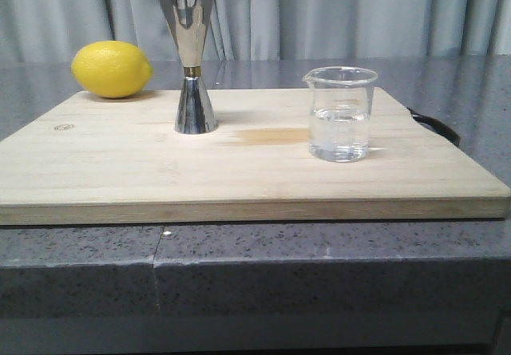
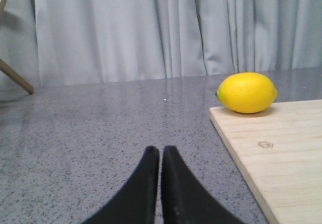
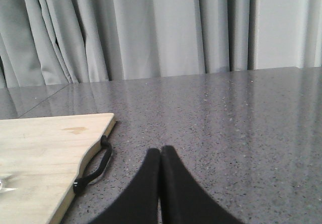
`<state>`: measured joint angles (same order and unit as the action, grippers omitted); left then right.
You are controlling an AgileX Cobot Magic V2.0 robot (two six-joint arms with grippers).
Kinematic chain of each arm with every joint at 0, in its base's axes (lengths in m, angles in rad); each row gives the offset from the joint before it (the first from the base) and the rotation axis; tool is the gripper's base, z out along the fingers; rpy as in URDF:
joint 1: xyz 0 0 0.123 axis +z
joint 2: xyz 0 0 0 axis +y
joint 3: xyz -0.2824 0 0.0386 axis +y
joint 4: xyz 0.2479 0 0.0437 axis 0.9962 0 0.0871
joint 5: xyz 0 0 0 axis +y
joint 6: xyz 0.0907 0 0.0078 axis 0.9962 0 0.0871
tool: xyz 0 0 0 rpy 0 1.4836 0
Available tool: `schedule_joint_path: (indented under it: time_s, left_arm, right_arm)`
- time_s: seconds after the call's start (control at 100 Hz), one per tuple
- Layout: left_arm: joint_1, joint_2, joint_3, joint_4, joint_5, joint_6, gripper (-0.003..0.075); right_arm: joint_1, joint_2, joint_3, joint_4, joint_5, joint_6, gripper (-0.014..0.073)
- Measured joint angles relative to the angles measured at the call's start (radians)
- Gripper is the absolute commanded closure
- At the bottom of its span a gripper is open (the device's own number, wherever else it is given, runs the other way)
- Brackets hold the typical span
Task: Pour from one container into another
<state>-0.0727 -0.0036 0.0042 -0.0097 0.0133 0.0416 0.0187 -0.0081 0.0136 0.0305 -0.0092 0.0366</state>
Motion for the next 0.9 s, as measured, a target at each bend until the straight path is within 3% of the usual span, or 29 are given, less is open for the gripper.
schedule_joint_path:
  time_s: [0.63, 0.9]
  left_arm:
    - [0.0, 0.0, 0.0, -0.008, -0.022, 0.0, 0.0739]
    - [0.0, 0.0, -0.133, -0.085, 0.069, 0.0, 0.0739]
  right_arm:
    - [0.0, 0.0, 0.0, 0.003, -0.01, 0.0, 0.0669]
    - [0.0, 0.003, -0.172, 0.006, 0.171, 0.0, 0.0669]
